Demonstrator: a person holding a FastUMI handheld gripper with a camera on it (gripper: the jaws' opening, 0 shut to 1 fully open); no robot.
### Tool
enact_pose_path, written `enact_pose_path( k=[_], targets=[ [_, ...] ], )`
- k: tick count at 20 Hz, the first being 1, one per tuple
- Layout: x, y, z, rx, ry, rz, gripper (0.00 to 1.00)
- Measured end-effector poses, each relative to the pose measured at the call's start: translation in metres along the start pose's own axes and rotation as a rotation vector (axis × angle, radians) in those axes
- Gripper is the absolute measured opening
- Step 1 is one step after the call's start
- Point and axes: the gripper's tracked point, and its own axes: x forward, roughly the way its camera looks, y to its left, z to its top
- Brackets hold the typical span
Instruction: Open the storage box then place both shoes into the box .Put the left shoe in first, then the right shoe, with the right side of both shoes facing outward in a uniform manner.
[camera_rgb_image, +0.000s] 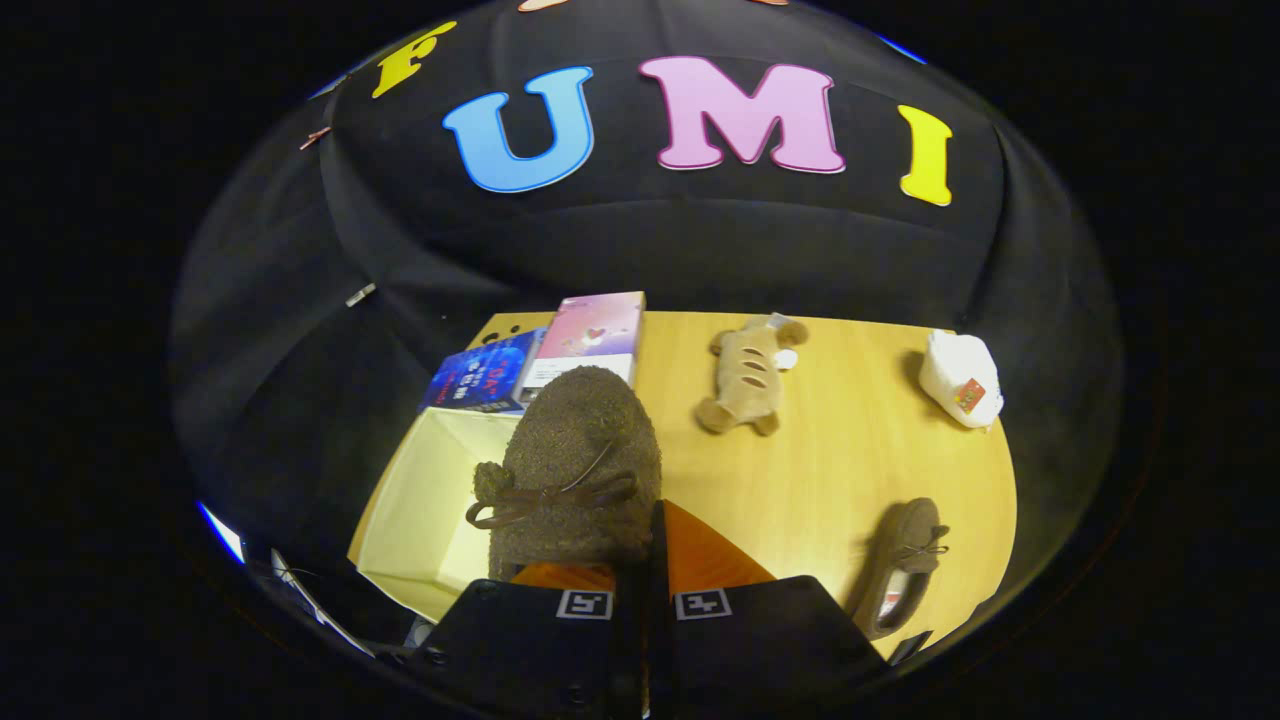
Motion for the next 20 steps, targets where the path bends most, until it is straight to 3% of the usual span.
enact_pose_path(
  k=[3,8,20],
  targets=[
    [0.016,0.065,0.0,0.017,0.024,0.065,0.08],
    [0.054,0.139,-0.031,-0.011,0.122,0.089,0.08],
    [0.157,0.161,-0.132,0.014,0.429,-0.079,0.08]
  ],
)
